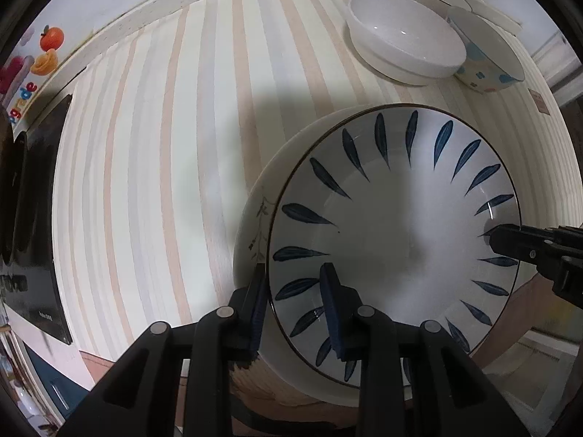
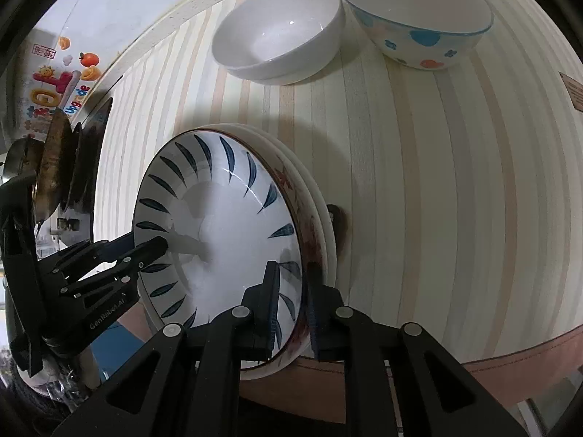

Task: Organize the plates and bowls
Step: 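Carry the blue-striped plate onto the plate stack and open both tools, then grip the plain white bowl rim with both tools and lift it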

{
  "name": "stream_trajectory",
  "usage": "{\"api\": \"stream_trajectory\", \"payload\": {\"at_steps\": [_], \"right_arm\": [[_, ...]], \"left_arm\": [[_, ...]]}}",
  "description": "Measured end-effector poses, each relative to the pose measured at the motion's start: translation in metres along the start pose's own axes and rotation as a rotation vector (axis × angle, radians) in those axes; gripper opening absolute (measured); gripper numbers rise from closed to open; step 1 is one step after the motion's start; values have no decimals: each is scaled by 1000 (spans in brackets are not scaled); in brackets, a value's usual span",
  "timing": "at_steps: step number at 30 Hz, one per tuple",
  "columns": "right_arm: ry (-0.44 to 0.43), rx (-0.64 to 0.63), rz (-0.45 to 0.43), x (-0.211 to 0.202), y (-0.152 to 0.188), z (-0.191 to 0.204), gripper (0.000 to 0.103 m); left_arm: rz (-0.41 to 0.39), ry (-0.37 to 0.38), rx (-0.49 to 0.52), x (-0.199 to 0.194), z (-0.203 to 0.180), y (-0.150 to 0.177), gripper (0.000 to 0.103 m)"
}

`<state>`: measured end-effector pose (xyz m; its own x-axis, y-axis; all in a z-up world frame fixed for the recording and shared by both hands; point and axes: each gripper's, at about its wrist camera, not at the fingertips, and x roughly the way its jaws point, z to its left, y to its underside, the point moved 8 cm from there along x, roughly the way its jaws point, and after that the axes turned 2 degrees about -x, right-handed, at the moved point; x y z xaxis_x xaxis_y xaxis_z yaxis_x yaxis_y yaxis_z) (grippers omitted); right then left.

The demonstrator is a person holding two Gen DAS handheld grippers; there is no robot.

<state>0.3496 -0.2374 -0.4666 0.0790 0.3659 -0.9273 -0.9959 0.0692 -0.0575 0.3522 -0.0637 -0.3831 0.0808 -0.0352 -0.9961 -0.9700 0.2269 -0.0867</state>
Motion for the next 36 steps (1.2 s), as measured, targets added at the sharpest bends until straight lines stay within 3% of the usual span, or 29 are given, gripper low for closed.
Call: {"api": "stream_trajectory", "payload": {"at_steps": [6,14,17,25,36], "right_arm": [[20,29,18,2,5,2,19],[63,66,21,-3,5,8,25],[81,69,-6,-20,7,20,33],[121,77,-102,-89,32,72,34],[89,81,-119,-131,61,92,34]], "left_arm": [[-13,-10,28,-4,0,3,26],[-34,32,24,-25,12,1,27],[-25,67,4,-41,14,5,27],[-7,149,21,-99,5,28,27],[-56,158,45,-138,4,29,27]]}}
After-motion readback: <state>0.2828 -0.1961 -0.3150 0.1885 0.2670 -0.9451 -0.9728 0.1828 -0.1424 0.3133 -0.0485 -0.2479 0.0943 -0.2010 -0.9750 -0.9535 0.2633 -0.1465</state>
